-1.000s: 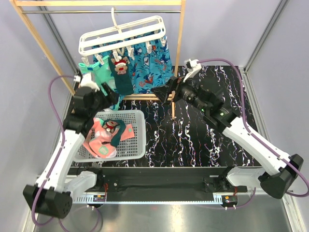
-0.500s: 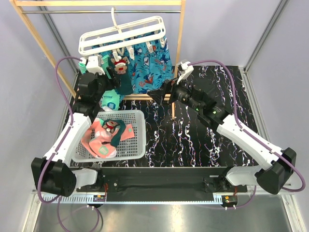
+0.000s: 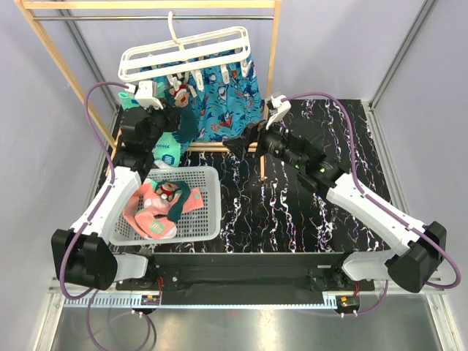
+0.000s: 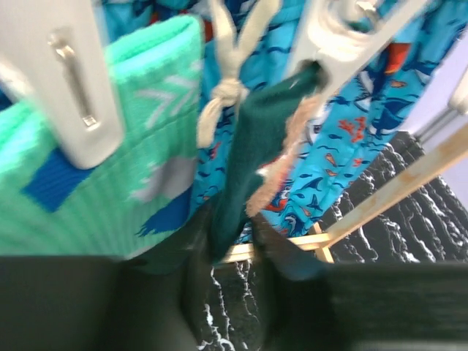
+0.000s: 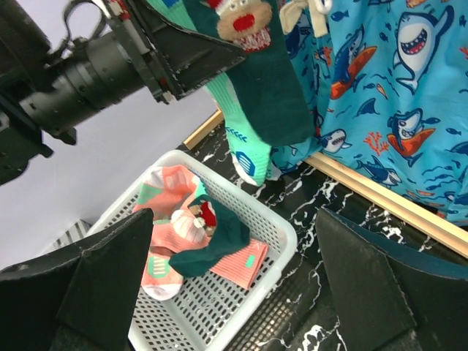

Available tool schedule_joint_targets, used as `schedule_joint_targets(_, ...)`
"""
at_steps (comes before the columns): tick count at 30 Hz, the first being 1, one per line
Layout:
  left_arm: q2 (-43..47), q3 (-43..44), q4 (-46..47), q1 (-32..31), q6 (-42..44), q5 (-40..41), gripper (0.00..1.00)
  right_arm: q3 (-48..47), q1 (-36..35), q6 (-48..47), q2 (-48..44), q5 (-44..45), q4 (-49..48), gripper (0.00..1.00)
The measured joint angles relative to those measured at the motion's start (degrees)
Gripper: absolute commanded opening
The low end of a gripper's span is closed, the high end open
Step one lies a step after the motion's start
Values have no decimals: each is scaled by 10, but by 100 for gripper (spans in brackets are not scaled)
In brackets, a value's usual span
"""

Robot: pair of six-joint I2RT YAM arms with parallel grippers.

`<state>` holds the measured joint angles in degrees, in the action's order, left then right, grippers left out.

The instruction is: Remove the socks clipped to the hanger

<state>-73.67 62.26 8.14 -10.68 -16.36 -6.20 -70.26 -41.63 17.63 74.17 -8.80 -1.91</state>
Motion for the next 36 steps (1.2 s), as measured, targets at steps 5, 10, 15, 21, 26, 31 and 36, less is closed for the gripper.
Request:
schedule_joint_targets(5,2,0,3,-3,-17,-31,0,10,0,-13,13,19,-4,92)
schedule_joint_targets(10,17,0,-6,-11,-35,-61,0,-6,0,-19,73,26,-8,85)
schedule_joint_targets(15,37,0,-14,-18,-68,-86,0,-41,-7,-33,126,47,-13,83)
schedule_joint_targets(21,55,0,-24,-24,-113,-105,0,-113,-53,-83,193,96,-62,91)
schedule_joint_targets(26,58,1,-25,-28,-140,-112,0,-154,-82,-123,246,141,-97,95)
schedule_joint_targets(31,59,1,-26,-32,-163,-114,0,-184,-110,-169,294,224,-111,89)
schedule_joint_targets(36,64,4,-27,-37,-182,-115,0,-193,-117,-195,314,281,-112,32)
